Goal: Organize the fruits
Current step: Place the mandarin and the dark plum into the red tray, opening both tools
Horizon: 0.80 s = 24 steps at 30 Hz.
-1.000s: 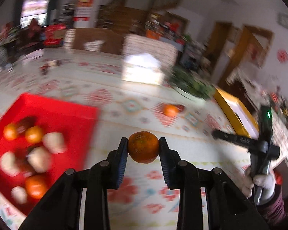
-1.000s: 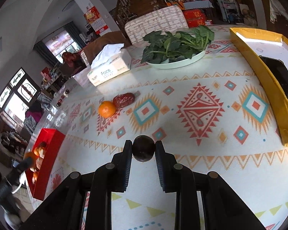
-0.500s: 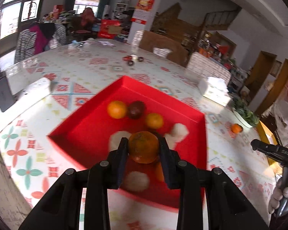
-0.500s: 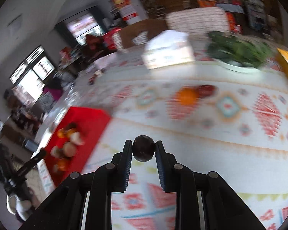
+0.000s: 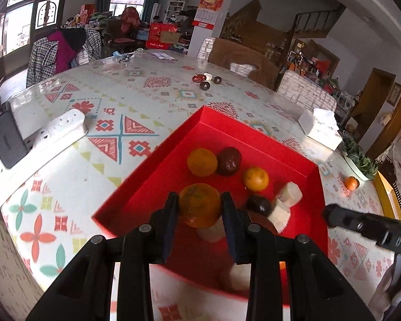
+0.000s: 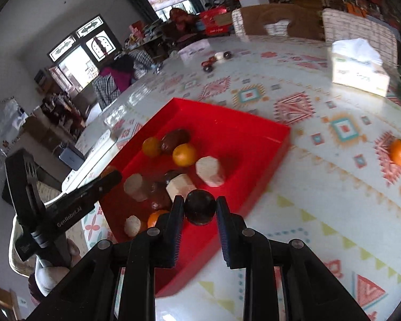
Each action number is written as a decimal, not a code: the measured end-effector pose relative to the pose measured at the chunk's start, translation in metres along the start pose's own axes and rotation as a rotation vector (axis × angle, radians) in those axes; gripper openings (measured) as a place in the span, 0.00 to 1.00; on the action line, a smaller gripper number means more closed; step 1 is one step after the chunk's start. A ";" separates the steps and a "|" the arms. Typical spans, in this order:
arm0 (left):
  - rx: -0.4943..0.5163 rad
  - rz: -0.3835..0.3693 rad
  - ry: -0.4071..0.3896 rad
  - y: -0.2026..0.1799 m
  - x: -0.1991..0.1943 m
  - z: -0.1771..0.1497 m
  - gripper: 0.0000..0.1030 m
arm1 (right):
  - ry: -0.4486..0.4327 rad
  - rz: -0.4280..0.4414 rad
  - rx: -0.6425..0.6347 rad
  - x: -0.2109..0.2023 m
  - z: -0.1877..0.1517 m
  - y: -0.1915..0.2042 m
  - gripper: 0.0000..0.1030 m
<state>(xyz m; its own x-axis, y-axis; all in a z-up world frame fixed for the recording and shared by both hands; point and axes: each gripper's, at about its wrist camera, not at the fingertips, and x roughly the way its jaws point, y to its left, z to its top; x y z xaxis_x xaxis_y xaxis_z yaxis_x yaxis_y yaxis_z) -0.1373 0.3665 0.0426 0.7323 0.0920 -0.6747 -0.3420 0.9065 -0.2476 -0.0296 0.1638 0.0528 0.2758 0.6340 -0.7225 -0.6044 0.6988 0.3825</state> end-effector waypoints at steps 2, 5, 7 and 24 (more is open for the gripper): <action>0.004 0.007 0.006 0.002 0.007 0.006 0.30 | 0.014 -0.010 -0.007 0.008 0.000 0.003 0.26; 0.004 0.010 0.020 0.005 0.018 0.015 0.30 | 0.026 -0.041 -0.032 0.019 -0.001 0.008 0.26; 0.002 0.010 0.032 0.005 0.025 0.019 0.30 | 0.031 -0.058 -0.046 0.023 -0.001 0.011 0.26; -0.048 -0.059 -0.064 -0.007 -0.014 0.023 0.80 | -0.056 -0.129 -0.117 0.005 -0.004 0.025 0.65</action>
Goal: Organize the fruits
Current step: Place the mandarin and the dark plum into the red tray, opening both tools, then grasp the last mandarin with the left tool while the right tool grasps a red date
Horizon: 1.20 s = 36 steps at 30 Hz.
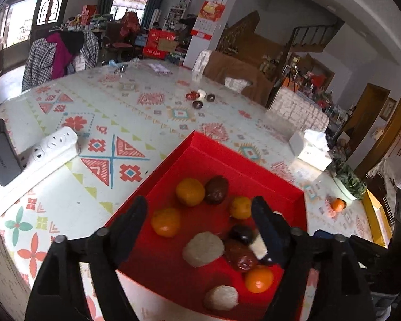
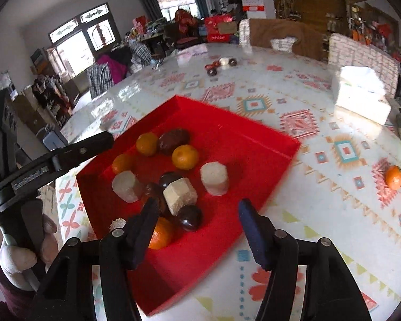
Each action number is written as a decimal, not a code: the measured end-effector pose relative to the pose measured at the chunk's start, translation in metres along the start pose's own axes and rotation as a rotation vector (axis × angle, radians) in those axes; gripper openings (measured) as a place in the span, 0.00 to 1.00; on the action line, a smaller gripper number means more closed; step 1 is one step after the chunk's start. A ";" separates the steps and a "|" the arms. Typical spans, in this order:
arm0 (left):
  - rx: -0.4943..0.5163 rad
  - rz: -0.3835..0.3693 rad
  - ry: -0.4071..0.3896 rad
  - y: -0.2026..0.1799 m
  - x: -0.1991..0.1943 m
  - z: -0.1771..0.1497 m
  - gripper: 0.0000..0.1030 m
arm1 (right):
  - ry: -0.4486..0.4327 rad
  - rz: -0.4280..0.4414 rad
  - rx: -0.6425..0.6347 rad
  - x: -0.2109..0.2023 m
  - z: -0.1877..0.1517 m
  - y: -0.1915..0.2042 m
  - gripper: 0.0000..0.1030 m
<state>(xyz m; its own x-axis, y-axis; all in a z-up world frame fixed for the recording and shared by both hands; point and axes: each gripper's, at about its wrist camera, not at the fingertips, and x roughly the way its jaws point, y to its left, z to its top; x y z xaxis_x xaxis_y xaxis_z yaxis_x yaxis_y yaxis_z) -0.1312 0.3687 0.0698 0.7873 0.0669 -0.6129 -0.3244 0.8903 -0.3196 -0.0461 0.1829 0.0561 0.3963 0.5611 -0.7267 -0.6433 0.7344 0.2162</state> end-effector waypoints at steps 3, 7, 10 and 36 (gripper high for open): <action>0.012 -0.004 -0.034 -0.013 -0.016 -0.002 0.84 | -0.060 -0.056 0.005 -0.025 -0.003 -0.009 0.71; 0.034 -0.017 -0.132 -0.030 -0.043 -0.006 0.89 | -0.198 -0.195 -0.004 -0.072 -0.011 -0.023 0.87; 0.061 -0.059 -0.202 -0.045 -0.066 -0.009 0.89 | -0.349 -0.319 -0.010 -0.122 -0.022 -0.039 0.93; 0.392 -0.266 -0.051 -0.188 -0.063 -0.086 0.89 | -0.335 -0.469 0.355 -0.244 -0.094 -0.228 1.00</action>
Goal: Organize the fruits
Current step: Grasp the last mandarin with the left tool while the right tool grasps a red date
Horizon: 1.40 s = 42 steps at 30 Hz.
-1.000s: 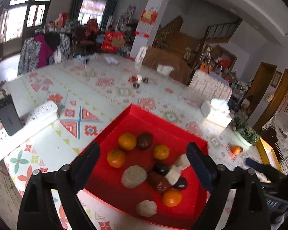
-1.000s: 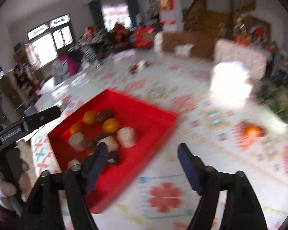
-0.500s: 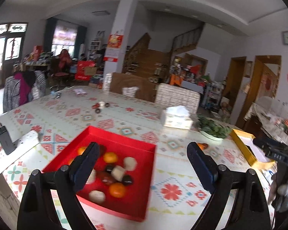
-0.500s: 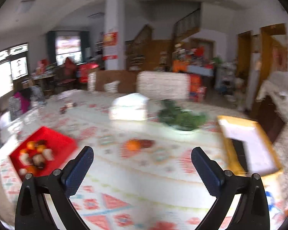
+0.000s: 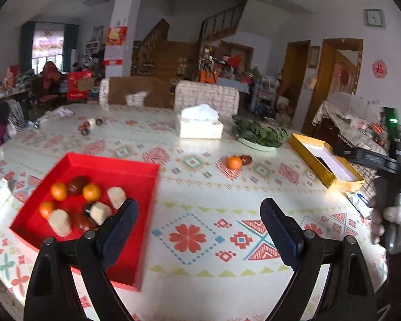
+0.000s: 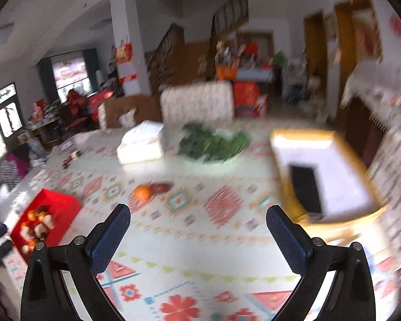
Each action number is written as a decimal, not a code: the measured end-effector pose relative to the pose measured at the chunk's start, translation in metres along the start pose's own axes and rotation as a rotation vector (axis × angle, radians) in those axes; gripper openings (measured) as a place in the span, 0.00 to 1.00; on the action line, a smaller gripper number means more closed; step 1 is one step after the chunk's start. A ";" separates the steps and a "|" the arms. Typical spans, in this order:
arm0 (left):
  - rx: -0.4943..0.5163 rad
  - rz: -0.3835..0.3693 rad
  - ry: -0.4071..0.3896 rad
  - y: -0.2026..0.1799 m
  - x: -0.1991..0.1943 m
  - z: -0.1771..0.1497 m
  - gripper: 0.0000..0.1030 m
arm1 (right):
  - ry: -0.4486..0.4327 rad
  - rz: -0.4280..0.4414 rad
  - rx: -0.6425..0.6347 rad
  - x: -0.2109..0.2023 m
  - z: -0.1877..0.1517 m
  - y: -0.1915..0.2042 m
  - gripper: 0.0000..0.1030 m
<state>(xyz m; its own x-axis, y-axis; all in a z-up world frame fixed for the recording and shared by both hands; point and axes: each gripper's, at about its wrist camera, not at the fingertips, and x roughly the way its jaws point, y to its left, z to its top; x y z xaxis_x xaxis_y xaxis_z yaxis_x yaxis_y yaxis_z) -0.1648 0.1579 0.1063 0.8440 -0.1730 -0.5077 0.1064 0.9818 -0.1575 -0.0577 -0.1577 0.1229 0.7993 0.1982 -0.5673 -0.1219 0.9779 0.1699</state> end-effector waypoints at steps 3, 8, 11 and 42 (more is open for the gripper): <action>-0.023 -0.035 0.020 0.005 0.010 -0.005 0.89 | 0.120 0.087 0.050 0.049 -0.004 0.004 0.99; -0.043 -0.070 0.065 0.014 0.026 -0.010 0.89 | 0.245 0.166 0.128 0.126 0.006 0.023 0.79; -0.054 -0.080 0.082 0.022 0.031 -0.009 0.89 | 0.268 0.139 0.133 0.168 0.025 0.037 0.79; -0.121 -0.079 0.184 0.035 0.078 -0.017 0.89 | 0.413 0.411 0.038 0.148 -0.041 0.068 0.71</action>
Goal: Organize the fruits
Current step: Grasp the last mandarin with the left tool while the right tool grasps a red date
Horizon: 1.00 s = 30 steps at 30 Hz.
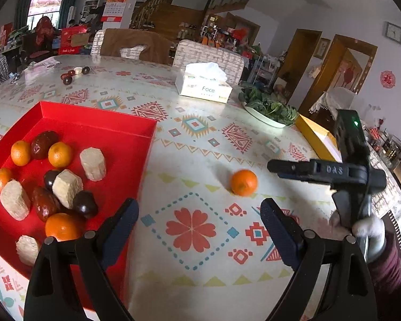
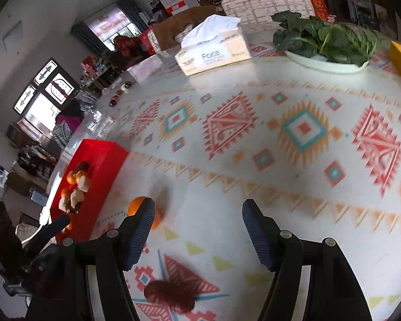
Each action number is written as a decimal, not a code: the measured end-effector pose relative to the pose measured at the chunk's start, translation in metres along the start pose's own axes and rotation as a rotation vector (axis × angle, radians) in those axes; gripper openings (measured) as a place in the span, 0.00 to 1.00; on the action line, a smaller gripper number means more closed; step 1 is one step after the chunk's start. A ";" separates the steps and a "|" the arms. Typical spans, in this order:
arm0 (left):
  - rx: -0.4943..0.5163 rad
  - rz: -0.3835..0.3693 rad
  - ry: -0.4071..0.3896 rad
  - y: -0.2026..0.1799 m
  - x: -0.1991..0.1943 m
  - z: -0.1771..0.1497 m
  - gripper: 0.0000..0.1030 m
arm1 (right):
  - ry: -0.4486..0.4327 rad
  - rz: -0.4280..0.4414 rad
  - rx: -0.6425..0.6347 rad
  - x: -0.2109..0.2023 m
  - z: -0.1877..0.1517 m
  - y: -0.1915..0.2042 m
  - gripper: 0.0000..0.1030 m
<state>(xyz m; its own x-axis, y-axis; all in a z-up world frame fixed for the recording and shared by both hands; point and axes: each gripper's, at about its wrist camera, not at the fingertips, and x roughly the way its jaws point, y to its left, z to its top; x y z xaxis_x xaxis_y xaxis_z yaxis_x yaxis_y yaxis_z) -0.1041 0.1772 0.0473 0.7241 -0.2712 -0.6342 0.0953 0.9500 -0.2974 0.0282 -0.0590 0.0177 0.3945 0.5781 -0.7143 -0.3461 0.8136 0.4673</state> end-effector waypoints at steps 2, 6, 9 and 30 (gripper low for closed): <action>0.007 -0.004 0.007 -0.006 0.007 0.001 0.89 | -0.014 0.010 0.007 0.003 -0.005 0.001 0.71; 0.047 -0.023 0.024 -0.026 0.021 0.001 0.89 | -0.045 0.048 0.037 0.002 -0.006 0.000 0.71; 0.076 -0.033 0.039 -0.040 0.033 0.003 0.89 | -0.088 0.015 0.028 -0.006 -0.006 -0.002 0.76; 0.112 0.020 0.173 -0.048 0.081 0.001 0.42 | -0.053 0.011 -0.104 -0.045 -0.029 0.024 0.77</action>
<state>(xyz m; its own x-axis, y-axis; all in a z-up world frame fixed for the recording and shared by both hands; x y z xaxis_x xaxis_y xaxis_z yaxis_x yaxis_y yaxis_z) -0.0491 0.1101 0.0108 0.5991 -0.2653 -0.7554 0.1647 0.9642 -0.2080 -0.0230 -0.0679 0.0459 0.4336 0.5921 -0.6793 -0.4359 0.7976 0.4169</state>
